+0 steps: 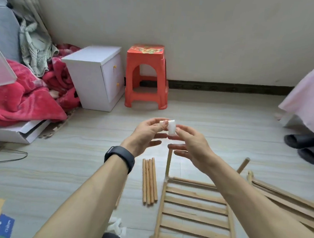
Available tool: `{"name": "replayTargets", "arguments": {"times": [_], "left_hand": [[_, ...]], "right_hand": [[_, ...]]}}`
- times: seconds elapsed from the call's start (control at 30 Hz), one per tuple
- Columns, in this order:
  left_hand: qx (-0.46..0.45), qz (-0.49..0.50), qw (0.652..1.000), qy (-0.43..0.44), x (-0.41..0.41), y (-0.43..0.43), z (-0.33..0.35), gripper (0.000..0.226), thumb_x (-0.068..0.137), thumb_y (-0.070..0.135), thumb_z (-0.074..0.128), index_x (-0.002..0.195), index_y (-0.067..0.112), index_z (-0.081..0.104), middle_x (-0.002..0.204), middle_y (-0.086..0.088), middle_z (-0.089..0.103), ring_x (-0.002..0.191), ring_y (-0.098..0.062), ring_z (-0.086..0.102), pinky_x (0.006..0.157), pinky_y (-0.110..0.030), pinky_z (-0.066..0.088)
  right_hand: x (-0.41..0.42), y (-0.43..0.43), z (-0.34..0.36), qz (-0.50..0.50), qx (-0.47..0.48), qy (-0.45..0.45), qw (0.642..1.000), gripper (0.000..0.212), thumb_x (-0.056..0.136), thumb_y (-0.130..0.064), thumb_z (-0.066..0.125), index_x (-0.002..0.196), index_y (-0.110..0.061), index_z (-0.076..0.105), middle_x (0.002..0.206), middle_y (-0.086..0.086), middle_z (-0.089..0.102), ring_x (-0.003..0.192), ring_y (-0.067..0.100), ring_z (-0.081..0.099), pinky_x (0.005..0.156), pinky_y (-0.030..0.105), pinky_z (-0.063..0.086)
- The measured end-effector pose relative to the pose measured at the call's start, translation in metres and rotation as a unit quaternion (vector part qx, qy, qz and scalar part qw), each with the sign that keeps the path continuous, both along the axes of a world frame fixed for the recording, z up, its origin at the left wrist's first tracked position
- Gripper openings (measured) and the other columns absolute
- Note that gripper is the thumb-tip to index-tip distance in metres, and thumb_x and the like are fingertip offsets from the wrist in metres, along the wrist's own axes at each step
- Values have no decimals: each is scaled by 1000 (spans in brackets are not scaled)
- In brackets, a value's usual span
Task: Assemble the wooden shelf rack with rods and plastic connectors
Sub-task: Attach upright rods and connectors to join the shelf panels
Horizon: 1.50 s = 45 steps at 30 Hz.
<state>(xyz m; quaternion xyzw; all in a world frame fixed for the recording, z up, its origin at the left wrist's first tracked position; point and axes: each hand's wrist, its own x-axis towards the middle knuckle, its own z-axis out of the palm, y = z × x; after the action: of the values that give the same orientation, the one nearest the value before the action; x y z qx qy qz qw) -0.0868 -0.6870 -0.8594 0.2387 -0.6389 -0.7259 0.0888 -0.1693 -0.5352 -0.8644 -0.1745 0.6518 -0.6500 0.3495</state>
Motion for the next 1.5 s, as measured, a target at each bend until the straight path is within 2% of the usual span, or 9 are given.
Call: {"name": "replayTargets", "arguments": {"times": [0.2, 0.37, 0.57, 0.83, 0.97, 1.1, 1.23, 1.37, 1.5], "left_hand": [[44, -29, 999, -10, -14, 43, -8, 24, 98, 22, 65, 121, 24, 72, 111, 3, 75, 93, -16, 70, 84, -33, 51], [97, -41, 994, 16, -21, 50, -11, 24, 97, 11, 64, 119, 17, 72, 95, -2, 73, 82, -15, 68, 80, -30, 57], [89, -49, 995, -9, -26, 55, -16, 29, 98, 26, 65, 126, 19, 66, 103, 2, 75, 86, -15, 69, 79, -32, 54], [3, -51, 996, -77, -35, 46, -28, 46, 84, 60, 71, 115, 26, 74, 106, 2, 77, 92, -16, 73, 84, -34, 56], [2, 33, 995, -97, -58, 27, -39, 37, 92, 52, 66, 116, 24, 68, 105, 1, 77, 94, -18, 72, 76, -34, 53], [61, 123, 985, -108, -73, 5, -77, 39, 96, 45, 63, 121, 16, 64, 115, -4, 71, 100, -22, 69, 75, -34, 53], [178, 169, 962, -116, -75, -15, -120, 37, 95, 28, 68, 121, 2, 63, 112, -16, 70, 81, -22, 68, 67, -29, 58], [223, 152, 954, -131, -79, -25, -142, 34, 90, 26, 75, 117, 5, 69, 91, -9, 72, 64, -17, 66, 63, -25, 58], [218, 88, 958, -162, -81, -24, -150, 37, 87, 35, 77, 116, 13, 73, 97, -2, 78, 75, -17, 69, 73, -28, 58]], "right_hand": [[-19, 42, -3, -92, -6, 58, 994, 24, 99, -12, 65, 122, -5, 66, 99, 11, 74, 74, 18, 74, 73, 30, 62], [-23, 54, -6, -62, -19, 26, 998, 34, 98, -15, 67, 131, -14, 58, 111, 13, 71, 83, 26, 76, 76, 32, 62], [-32, 60, -6, -53, -13, 0, 998, 33, 96, -22, 70, 126, -13, 61, 104, 10, 74, 76, 18, 74, 70, 29, 58], [-40, 41, -22, -107, 9, 36, 994, 20, 93, -23, 75, 107, -13, 65, 88, 7, 76, 69, 14, 73, 73, 32, 62], [-57, 17, -34, -127, 55, 50, 989, 10, 99, -28, 64, 105, -20, 64, 98, 4, 76, 77, 16, 75, 78, 34, 62], [-82, -1, -64, -80, 198, 133, 968, 25, 96, -33, 60, 118, -21, 59, 104, 1, 71, 88, 18, 73, 84, 39, 61], [-99, -12, -117, 12, 314, 172, 934, 38, 95, -30, 56, 132, -23, 54, 117, 2, 66, 103, 21, 66, 90, 36, 54], [-101, -23, -162, 72, 360, 152, 918, 46, 95, -25, 55, 141, -23, 50, 124, 4, 65, 116, 24, 61, 101, 36, 49], [-98, -33, -180, 115, 368, 173, 906, 57, 97, -18, 50, 152, -32, 43, 131, 3, 64, 130, 24, 51, 105, 30, 42]]}}
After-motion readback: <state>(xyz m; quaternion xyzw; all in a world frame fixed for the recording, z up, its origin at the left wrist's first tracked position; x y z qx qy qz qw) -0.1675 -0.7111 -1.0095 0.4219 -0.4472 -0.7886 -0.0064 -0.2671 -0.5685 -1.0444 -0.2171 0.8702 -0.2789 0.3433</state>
